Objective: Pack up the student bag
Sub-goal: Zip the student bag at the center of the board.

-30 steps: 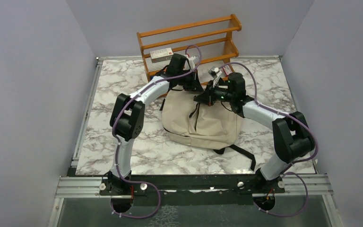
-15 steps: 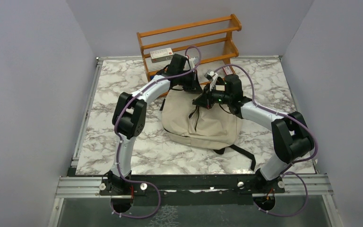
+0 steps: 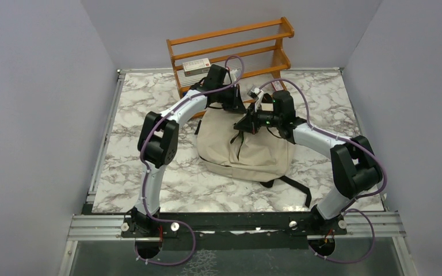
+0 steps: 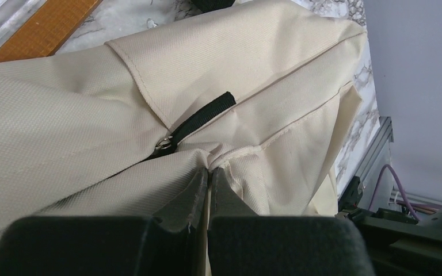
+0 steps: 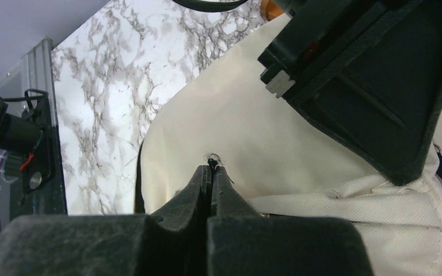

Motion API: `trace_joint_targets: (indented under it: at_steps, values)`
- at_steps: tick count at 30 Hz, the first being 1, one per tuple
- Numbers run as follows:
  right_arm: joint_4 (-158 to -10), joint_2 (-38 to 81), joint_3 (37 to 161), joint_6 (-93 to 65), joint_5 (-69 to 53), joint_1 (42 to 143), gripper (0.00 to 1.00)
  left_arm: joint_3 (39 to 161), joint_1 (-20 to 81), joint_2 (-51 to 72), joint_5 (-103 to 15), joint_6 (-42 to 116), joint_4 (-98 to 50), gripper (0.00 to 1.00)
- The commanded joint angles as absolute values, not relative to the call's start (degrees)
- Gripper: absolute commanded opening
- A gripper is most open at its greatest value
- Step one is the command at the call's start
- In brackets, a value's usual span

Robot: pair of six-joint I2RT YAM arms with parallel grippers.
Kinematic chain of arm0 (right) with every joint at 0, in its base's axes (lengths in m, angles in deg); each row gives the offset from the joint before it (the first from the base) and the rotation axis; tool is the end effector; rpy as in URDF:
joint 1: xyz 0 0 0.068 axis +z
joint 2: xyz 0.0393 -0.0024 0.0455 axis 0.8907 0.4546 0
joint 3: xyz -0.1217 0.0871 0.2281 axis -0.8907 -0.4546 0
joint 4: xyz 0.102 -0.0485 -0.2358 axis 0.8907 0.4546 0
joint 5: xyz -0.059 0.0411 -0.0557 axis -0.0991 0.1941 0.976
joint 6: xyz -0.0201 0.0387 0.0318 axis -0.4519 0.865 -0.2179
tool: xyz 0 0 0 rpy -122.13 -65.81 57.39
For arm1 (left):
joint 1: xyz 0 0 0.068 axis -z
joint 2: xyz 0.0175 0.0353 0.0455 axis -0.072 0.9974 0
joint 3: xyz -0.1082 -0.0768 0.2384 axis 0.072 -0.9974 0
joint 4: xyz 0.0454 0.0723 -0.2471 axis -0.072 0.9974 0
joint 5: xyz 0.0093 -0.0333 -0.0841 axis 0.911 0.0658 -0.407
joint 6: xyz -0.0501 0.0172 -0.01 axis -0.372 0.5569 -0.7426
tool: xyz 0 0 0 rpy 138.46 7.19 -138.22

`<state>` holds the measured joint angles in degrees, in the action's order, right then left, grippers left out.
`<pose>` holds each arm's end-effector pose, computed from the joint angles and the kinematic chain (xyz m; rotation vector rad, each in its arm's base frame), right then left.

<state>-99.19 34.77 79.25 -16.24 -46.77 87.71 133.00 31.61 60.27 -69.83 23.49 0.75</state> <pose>0.3165 0.1743 0.2315 -0.8760 1.8195 1.1239 0.4332 -0.2478 0.2358 0.3869 2.3930 -1.1339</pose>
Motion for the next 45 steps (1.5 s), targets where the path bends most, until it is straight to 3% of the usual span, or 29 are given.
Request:
trace_joint_targets:
  at_steps: [1, 7, 12, 25, 45]
  values:
    - [-94.54, 33.66, 81.56, -8.73, -50.08, 91.17, 0.01, 131.8, 29.53, 58.43, -63.33, 25.95, -8.57, 0.0]
    - [-102.44, 33.71, 82.14, -1.25, -41.54, 91.17, 0.01, 127.65, 29.53, 54.36, -63.38, 26.23, -9.64, 0.0]
    - [-108.91, 37.29, 84.54, 2.28, -49.56, 91.46, 0.01, 128.08, 29.45, 54.81, -62.61, 26.12, -9.67, 0.0]
    - [-99.51, 34.2, 79.45, -6.39, -54.2, 94.23, 0.01, 134.86, 28.41, 61.75, -60.66, 25.87, -8.2, 0.0]
    - [-93.61, 25.62, 68.78, -7.11, -55.6, 98.61, 0.01, 137.21, 27.55, 64.54, -59.52, 28.68, -6.03, 0.0]
